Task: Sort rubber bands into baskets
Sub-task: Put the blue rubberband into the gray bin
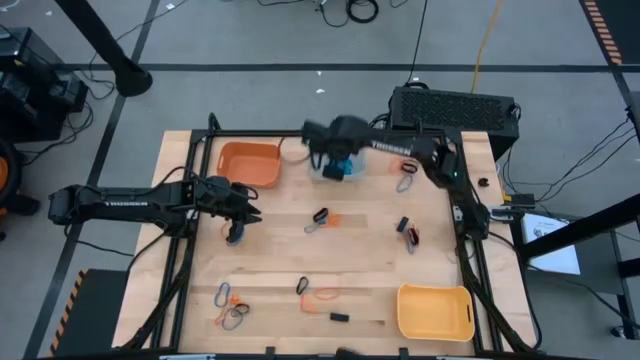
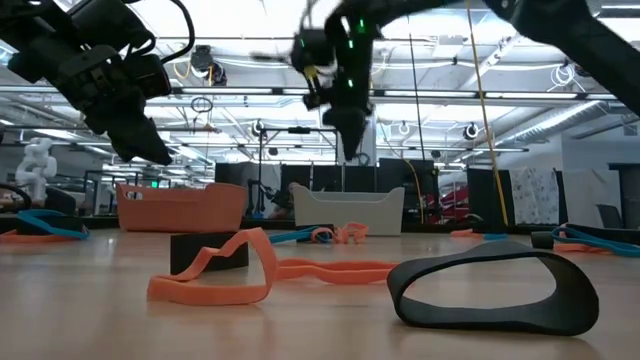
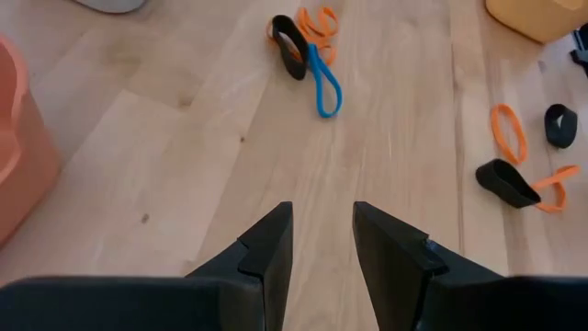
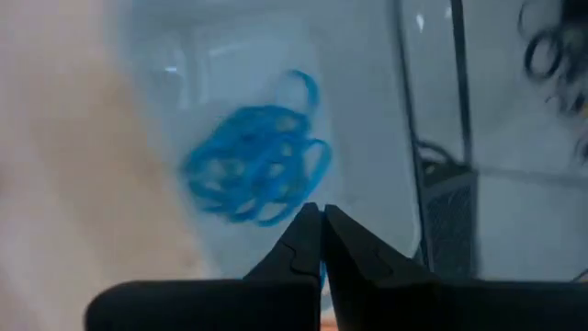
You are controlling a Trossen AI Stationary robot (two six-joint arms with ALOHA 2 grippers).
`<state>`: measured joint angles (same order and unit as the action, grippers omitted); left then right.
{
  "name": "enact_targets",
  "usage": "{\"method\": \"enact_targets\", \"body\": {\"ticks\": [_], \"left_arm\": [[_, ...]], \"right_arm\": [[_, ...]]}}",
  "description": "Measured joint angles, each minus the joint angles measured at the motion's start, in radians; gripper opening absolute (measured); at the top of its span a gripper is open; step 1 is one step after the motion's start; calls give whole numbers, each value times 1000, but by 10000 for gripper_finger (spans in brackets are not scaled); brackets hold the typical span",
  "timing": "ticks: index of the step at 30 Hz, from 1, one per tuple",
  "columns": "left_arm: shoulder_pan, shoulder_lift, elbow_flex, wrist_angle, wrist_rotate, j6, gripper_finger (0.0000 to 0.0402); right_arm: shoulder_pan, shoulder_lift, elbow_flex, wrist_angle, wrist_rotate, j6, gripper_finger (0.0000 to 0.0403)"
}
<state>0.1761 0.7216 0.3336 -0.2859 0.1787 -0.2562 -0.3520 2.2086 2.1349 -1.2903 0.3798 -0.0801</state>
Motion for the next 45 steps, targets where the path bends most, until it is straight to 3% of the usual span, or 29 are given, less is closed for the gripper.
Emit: {"method": "enact_targets", "body": {"ticks": [4,9,13,21,27,32,38,45], "left_arm": [[0,0,0,0,0,1,123],[0,0,0,0,-1,9,123],[0,0,0,0,-1,9,123],[0,0,0,75,-5,100,123],[0,0,0,170,-7,116,123],[0,0,0,168,-7,158,123],[0,0,0,165,-7,146,123],[-2,0,0,96,-6,56,123]], "right_arm": [[-94,-2,-1,20,-34,56,0],[-156,-1,-1,66,-168,34,8],[-173,-1,-1,80,-178,7,21],[-169,-1,-1,84,-264,-97,81],[-176,-1,-1,72,-260,-106,134],[-180,-5,-1,-19,-277,-141,161],[-222,-10,-2,-287,-283,-117,168],[-338,-56,-2,-282,-329,-14,168]]}}
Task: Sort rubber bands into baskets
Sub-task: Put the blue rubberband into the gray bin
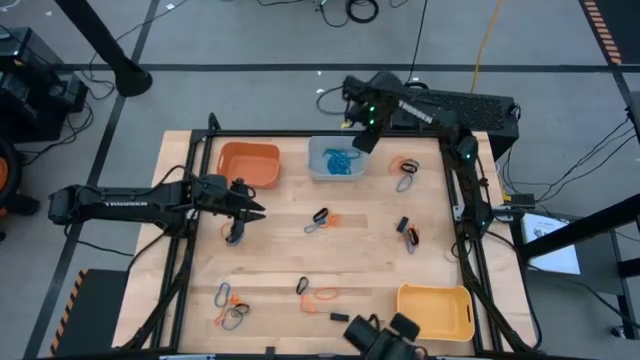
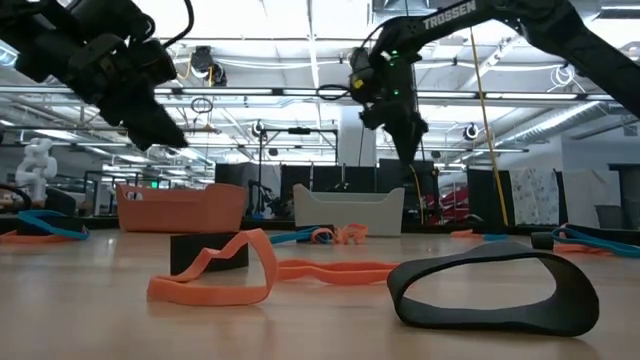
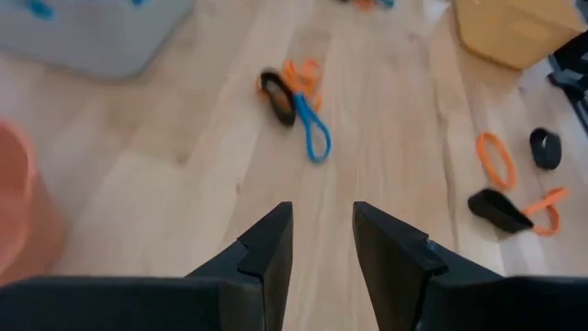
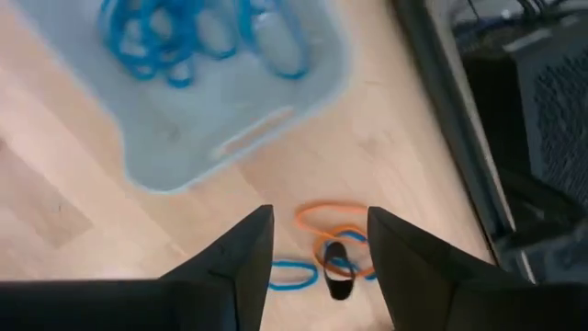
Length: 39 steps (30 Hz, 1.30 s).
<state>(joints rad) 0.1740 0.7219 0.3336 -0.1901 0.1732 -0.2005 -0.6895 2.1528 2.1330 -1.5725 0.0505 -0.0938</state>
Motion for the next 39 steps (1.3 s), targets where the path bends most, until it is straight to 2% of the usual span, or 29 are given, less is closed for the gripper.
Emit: {"method": "enact_targets", "body": {"ticks": [7,11,16,21,24,28,31,34,39], "left_arm": [[-25,0,0,-82,-4,-63,123],[-62,0,0,-88,-38,-127,123],[-135,0,0,-90,-102,-176,123],[-188,0,-1,-72,-172,-185,123],[-195,0,-1,-56,-199,-179,123],[-196,0,-1,-15,-231,-136,123],[-195,0,-1,19,-236,-87,123],[-195,0,-2,51,-236,-53,123],[-194,0,-2,79,-236,-20,123]], "right_arm": [[-34,-5,-1,2,-5,102,165],[-24,-17,-65,6,-5,138,164],[-22,-183,-373,46,2,140,164],[-33,-475,-759,324,-1,216,164],[-26,-631,-948,463,-2,291,164],[-1,-775,-1151,627,-7,362,164],[6,-812,-1271,762,-6,382,164],[11,-809,-1341,879,-61,389,164],[38,-744,-1386,931,-76,395,164]]}}
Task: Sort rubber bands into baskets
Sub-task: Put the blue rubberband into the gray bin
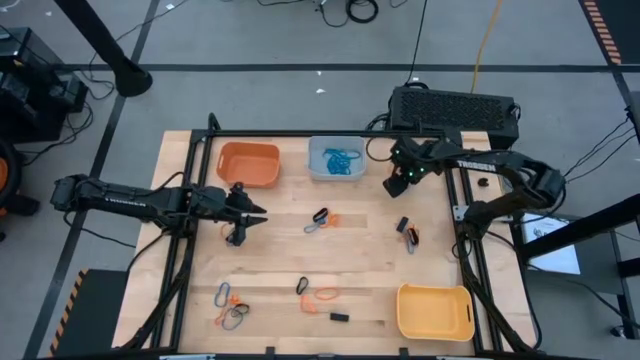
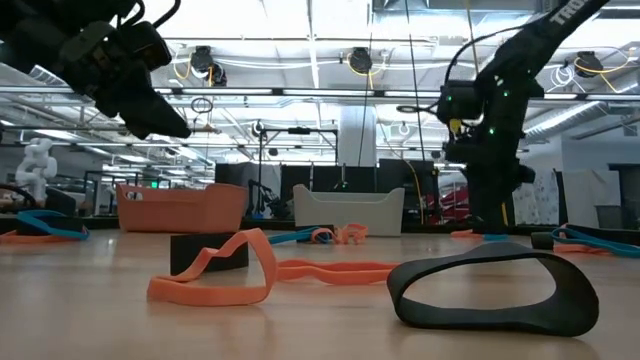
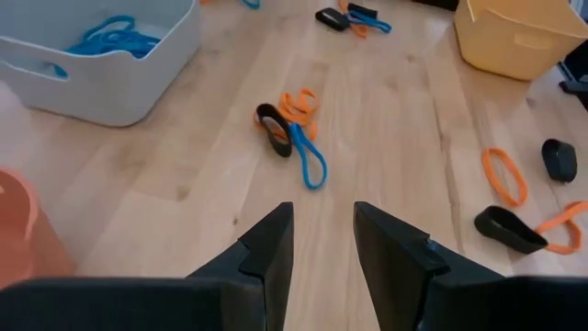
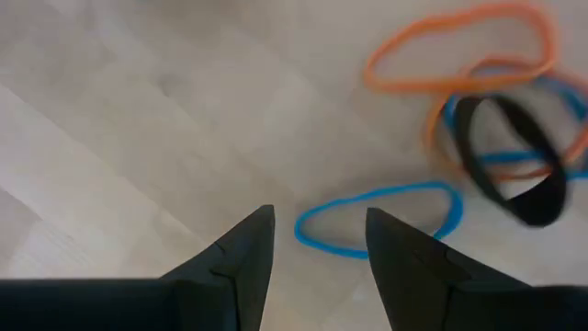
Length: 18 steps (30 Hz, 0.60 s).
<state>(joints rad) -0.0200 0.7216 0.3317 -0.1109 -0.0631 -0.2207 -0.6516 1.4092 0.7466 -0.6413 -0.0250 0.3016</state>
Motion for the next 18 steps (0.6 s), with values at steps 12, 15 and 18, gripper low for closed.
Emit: {"method": "enact_targets", "body": {"ticks": [12,15,18], "left_arm": [[0,0,0,-4,0,27,123],[0,0,0,-6,0,26,123],[0,0,0,-6,1,26,123]], "right_arm": [[77,128,-3,11,85,-55,164],[79,128,-3,14,115,-55,158],[78,128,-2,15,122,-72,131]]}}
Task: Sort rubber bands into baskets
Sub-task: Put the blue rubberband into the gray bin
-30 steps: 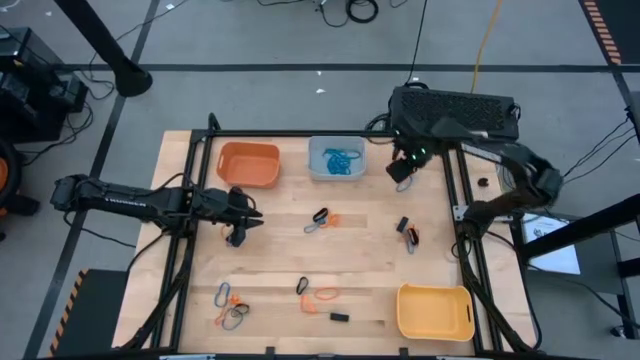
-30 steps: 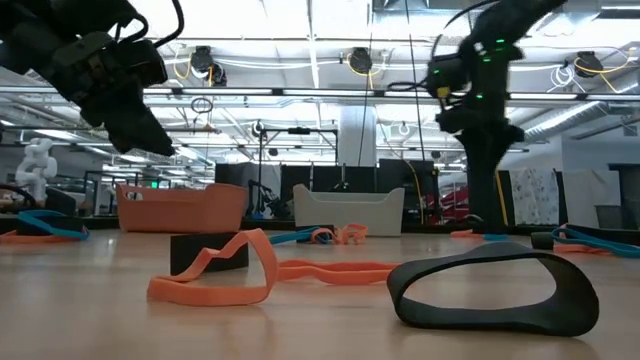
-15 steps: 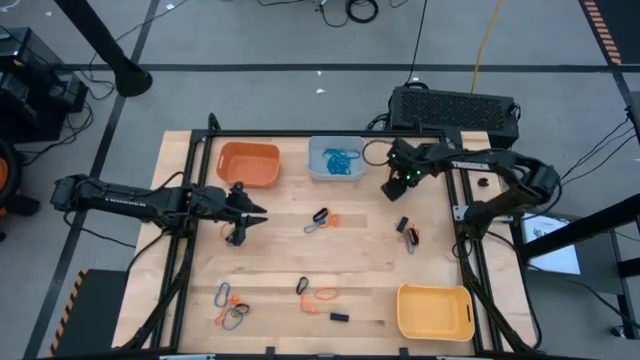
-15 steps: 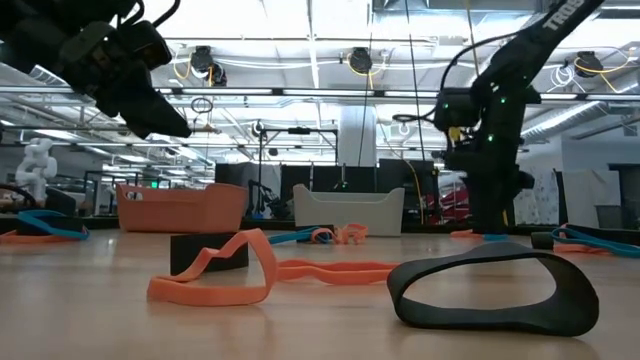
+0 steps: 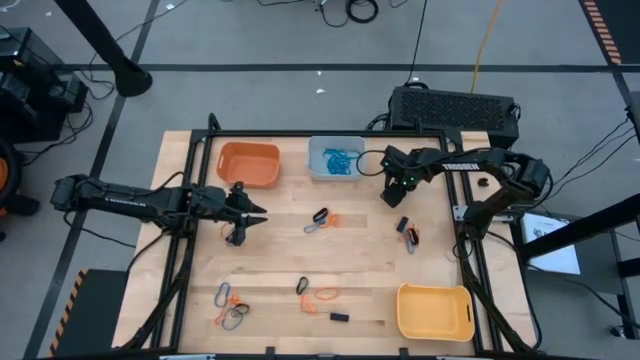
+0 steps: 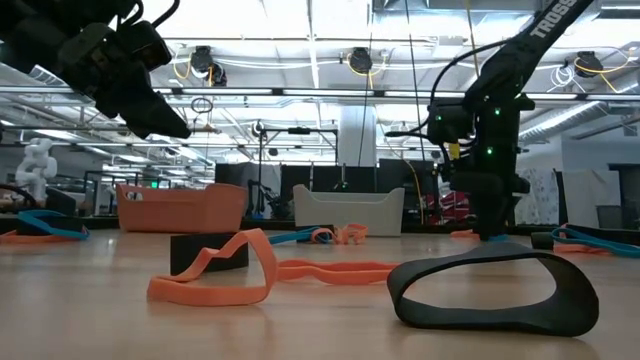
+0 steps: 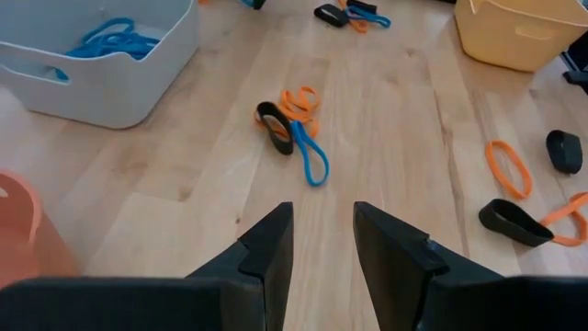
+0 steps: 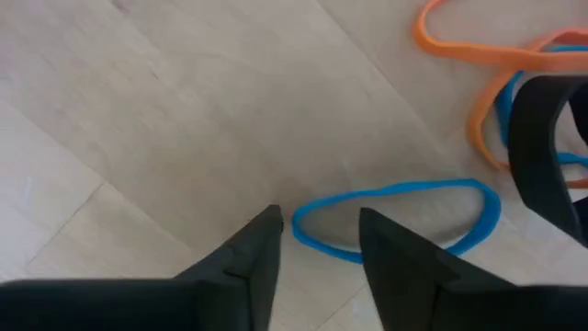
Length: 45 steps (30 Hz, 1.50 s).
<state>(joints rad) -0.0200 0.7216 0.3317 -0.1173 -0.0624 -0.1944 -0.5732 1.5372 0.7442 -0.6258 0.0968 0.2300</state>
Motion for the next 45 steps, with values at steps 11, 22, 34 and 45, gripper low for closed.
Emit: {"method": "enact_targets", "body": {"ticks": [11,22,34,45], "left_arm": [[0,0,0,-86,-229,56,123],[1,-68,61,-241,-475,71,123],[1,-270,62,-258,-652,-2,123],[1,-278,62,-259,-647,0,123]], "right_arm": [[5,2,3,-4,42,7,10],[114,2,160,-53,34,-2,1],[239,2,439,105,39,-3,0],[206,95,444,361,31,21,0]]}}
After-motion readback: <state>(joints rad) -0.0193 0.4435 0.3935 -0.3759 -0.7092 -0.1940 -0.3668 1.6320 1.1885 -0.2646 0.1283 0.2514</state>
